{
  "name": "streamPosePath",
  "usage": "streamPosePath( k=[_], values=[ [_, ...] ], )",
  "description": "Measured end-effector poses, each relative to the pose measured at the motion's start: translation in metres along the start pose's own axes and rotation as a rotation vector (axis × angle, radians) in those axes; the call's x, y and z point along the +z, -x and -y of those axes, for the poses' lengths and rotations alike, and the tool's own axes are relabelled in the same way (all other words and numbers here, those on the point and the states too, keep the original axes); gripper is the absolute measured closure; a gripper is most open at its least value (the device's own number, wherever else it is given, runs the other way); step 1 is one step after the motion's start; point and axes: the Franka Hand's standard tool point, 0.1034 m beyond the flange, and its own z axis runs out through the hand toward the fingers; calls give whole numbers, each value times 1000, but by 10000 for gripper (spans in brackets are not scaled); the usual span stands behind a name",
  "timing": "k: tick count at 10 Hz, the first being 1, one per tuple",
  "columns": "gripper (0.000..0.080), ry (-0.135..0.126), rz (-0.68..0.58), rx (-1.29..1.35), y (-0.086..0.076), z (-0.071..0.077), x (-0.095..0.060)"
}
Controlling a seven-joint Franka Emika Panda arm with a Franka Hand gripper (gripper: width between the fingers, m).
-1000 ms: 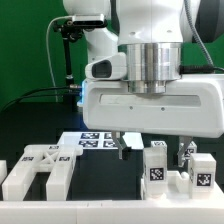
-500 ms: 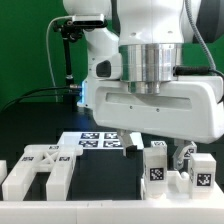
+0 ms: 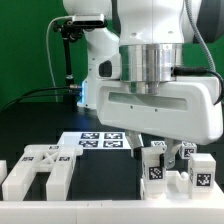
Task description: Assemble chair
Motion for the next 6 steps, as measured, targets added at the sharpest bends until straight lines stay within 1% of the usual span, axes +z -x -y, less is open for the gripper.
streamPosePath(
  k=[3,5,6],
  values=[
    [405,0,0,14,0,0,0],
    [405,5,22,304,-1,-3,0],
    [405,15,35,430,-1,-4,0]
  ],
)
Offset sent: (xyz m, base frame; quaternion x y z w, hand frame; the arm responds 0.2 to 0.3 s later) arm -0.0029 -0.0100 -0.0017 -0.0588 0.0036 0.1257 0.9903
